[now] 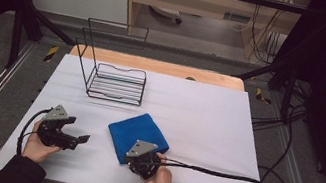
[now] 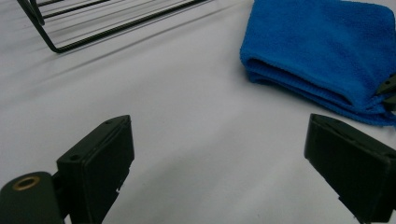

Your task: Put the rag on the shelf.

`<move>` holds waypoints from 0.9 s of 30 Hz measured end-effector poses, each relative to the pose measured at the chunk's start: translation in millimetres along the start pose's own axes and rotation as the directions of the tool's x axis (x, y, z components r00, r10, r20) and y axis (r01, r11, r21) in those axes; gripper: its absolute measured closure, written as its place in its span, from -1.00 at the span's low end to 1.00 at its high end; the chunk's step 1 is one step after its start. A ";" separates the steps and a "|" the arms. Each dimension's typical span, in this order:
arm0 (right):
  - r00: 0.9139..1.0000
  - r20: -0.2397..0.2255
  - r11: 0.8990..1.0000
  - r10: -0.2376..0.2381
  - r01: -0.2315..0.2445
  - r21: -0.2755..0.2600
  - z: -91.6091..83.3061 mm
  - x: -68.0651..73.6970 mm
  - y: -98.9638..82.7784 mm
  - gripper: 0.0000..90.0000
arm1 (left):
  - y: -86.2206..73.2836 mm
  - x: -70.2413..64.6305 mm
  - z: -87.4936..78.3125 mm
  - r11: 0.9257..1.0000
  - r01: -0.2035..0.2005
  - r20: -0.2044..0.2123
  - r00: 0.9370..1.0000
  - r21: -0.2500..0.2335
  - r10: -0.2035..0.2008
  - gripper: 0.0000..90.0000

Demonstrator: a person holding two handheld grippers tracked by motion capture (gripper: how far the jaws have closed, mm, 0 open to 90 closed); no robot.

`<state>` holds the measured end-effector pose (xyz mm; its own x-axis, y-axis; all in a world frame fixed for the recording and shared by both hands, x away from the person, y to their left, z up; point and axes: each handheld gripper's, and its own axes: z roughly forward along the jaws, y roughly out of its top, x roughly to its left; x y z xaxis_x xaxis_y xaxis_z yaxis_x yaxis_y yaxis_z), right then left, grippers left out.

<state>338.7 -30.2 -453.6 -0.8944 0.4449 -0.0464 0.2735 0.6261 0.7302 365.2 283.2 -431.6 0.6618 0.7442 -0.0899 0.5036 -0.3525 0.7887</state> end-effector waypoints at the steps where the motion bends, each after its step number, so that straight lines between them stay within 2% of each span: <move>1: 1.000 0.000 1.000 0.012 -0.012 0.001 -0.3 -0.5 0.4 0.94 | 0.0 0.2 -0.4 1.000 -0.001 0.000 1.000 0.001 0.001 -0.82; 5: 1.000 -0.006 1.000 0.024 -0.024 0.008 -3.7 -2.3 2.2 0.95 | 0.0 0.8 -1.1 1.000 0.001 0.001 1.000 -0.004 -0.001 -0.82; 9: 1.000 -0.013 1.000 0.012 -0.012 0.001 -11.0 -3.5 5.1 0.92 | 0.1 0.8 -0.6 1.000 -0.002 0.001 1.000 0.000 0.002 -0.82; 11: 0.999 -0.038 1.000 0.009 -0.009 0.005 -10.4 -3.4 5.2 0.77 | 0.2 -0.1 -0.5 1.000 0.001 0.001 1.000 -0.004 -0.001 -0.82; 14: 0.998 -0.061 1.000 0.009 -0.008 0.005 -9.8 -1.6 4.8 0.65 | 0.4 -0.1 -0.6 1.000 0.000 0.002 1.000 -0.005 0.000 -0.82; 15: 0.998 -0.060 1.000 0.007 -0.007 0.012 -9.9 -1.8 4.5 0.50 | 0.3 0.0 -0.6 1.000 0.001 0.002 1.000 -0.005 -0.001 -0.82; 18: 0.999 -0.029 0.999 -0.019 0.020 0.032 -9.7 -3.2 2.4 0.40 | 0.1 0.2 -1.4 1.000 -0.001 0.003 1.000 -0.004 0.001 -0.82; 21: 0.999 -0.032 0.999 -0.017 0.018 0.031 -7.3 -6.4 -0.9 0.46 | 0.2 0.0 -1.0 1.000 -0.002 0.002 1.000 -0.003 0.002 -0.82; 23: 0.999 -0.020 0.999 -0.039 0.040 0.029 -6.6 -7.0 -1.6 0.60 | 0.2 -0.2 -0.6 1.000 -0.003 0.003 1.000 0.000 0.003 -0.82; 24: 0.999 -0.013 0.999 -0.038 0.039 0.029 -6.5 -7.1 -1.6 0.73 | 0.3 -0.3 -0.5 1.000 -0.004 0.003 1.000 0.000 0.004 -0.82; 27: 1.000 -0.003 0.999 -0.009 0.009 0.033 -7.3 -7.2 -0.9 0.91 | 0.4 -0.4 -0.8 1.000 -0.003 0.002 1.000 -0.002 0.003 -0.82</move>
<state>342.3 -38.6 -449.0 -0.8979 0.4374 -0.0505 0.2771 0.6505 0.7071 364.6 283.2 -430.8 0.6648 0.7417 -0.0890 0.5003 -0.3536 0.7904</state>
